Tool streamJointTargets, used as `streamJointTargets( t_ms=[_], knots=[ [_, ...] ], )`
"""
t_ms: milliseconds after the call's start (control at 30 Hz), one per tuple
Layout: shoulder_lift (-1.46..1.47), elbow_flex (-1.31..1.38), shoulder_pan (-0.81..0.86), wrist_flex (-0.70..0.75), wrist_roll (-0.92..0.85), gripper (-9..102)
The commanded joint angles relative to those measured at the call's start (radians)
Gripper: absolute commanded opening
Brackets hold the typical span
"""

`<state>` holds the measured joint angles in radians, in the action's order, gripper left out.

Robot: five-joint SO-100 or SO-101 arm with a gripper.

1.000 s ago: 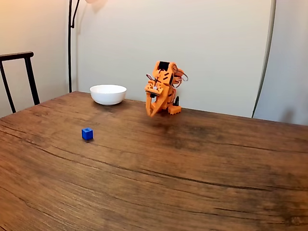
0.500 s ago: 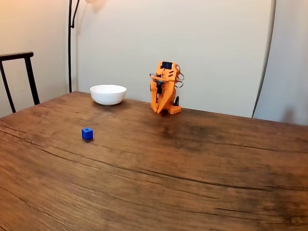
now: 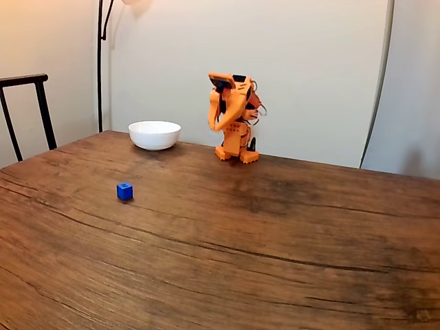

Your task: Grasp the cube and drop it in the bowl

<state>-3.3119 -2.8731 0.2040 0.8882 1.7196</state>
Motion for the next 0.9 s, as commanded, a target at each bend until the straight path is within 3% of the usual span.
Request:
streamJointTargets(
  t_ms=[0,200,600,867],
  knots=[
    [0.003,0.080,0.035,-0.012,0.014,0],
    [0.077,0.176,0.115,-0.018,0.014,0],
    [0.650,0.571,0.201,-0.021,0.008,0],
    [0.960,0.726,0.206,-0.155,0.005,0]
  ],
)
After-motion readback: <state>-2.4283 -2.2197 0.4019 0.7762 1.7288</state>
